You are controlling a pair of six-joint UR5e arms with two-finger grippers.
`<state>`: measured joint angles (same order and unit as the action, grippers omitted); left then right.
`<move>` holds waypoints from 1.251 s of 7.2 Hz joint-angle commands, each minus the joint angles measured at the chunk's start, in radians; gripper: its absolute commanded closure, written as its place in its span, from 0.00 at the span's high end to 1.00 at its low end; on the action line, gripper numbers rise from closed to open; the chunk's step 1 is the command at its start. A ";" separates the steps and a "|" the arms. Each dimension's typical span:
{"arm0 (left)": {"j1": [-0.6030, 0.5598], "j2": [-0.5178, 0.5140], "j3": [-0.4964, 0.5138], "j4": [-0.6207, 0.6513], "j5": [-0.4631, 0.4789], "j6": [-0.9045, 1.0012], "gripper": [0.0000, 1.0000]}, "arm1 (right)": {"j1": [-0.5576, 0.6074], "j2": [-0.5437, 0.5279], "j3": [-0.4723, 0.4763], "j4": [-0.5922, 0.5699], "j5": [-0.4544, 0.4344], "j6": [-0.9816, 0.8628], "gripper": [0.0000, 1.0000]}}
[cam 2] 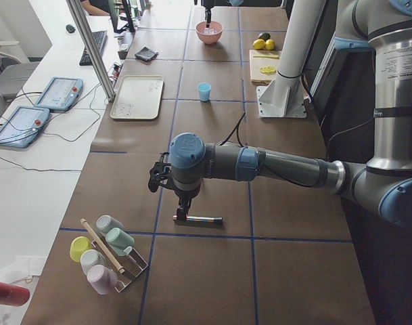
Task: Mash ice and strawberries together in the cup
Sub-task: 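Move the right gripper back over the pink bowl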
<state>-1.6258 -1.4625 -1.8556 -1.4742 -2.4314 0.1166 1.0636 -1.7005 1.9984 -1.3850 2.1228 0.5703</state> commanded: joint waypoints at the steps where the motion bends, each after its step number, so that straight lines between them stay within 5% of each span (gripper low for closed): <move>1: 0.000 -0.001 -0.001 0.000 0.000 0.000 1.00 | 0.006 0.002 -0.059 0.003 0.002 -0.012 0.87; 3: 0.000 -0.001 -0.001 0.000 0.000 0.000 1.00 | 0.004 0.004 -0.104 0.007 0.002 -0.016 0.76; 9: 0.000 0.001 -0.023 0.000 0.000 -0.018 1.00 | 0.004 0.024 -0.165 0.007 -0.010 -0.092 0.76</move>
<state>-1.6257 -1.4625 -1.8696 -1.4742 -2.4313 0.1053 1.0670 -1.6910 1.8454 -1.3762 2.1148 0.4818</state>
